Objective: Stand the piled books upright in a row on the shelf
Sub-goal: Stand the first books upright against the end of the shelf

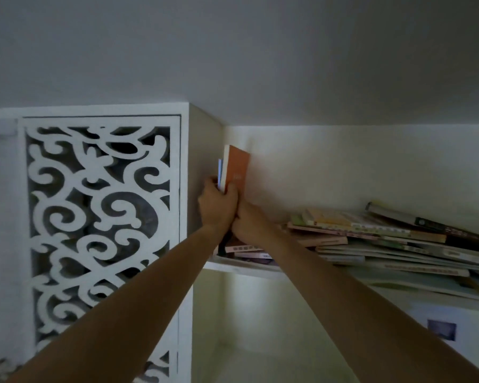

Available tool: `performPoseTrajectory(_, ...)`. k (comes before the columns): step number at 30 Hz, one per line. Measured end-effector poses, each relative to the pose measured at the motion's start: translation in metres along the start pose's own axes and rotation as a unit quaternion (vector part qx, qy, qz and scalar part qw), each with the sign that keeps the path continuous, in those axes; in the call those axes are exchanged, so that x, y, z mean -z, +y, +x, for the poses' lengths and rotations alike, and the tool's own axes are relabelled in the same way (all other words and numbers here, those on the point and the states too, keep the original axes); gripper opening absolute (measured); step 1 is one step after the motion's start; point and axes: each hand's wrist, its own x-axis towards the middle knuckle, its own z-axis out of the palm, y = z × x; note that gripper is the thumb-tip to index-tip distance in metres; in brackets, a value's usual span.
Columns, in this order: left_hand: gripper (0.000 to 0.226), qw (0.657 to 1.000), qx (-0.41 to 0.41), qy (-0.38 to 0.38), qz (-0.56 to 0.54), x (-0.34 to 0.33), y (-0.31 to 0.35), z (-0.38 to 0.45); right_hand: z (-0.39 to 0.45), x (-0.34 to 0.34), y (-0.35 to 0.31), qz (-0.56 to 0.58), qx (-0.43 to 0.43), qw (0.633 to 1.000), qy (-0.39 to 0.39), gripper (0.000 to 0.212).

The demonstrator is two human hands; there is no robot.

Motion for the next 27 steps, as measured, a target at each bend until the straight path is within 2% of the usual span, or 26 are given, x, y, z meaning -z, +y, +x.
performPoseTrajectory(4, 0.019, 0.996, -0.035, -0.081, -0.015, 0.017, -0.027, 0.005, 0.0, -0.004, -0.006, -0.005, -0.006, 1.0, -0.027, 0.071)
performPoseTrajectory(9, 0.042, 0.984, -0.08, -0.131, -0.094, 0.021, -0.046, -0.001, -0.004, -0.003, -0.007, 0.011, 0.017, 1.0, -0.002, 0.084)
performPoseTrajectory(11, 0.053, 0.98, -0.084, -0.14, -0.117, 0.019, -0.059, -0.002, -0.005, -0.004, -0.009, 0.029, 0.019, 0.999, 0.011, 0.082)
performPoseTrajectory(14, 0.067, 0.982, -0.106, -0.113, -0.107, 0.015, -0.065, -0.004, -0.008, -0.001, -0.014, 0.047, 0.029, 0.998, 0.0, 0.075)
performPoseTrajectory(19, 0.06, 0.97, -0.239, -0.026, -0.037, 0.022, -0.053, -0.015, -0.009, 0.0, -0.011, 0.036, 0.033, 0.999, 0.009, 0.07)
performPoseTrajectory(21, 0.057, 0.959, -0.282, -0.024, -0.019, 0.025, -0.056, -0.016, -0.009, -0.002, -0.012, 0.034, 0.042, 0.998, 0.02, 0.066)
performPoseTrajectory(24, 0.049, 0.957, -0.286, -0.044, -0.024, 0.03, -0.057, -0.018, -0.004, -0.002, -0.019, 0.047, 0.033, 0.995, 0.076, 0.053)
performPoseTrajectory(27, 0.049, 0.959, -0.271, -0.078, -0.04, 0.035, -0.057, -0.025, 0.006, 0.005, -0.034, 0.061, 0.015, 0.978, 0.201, 0.043)
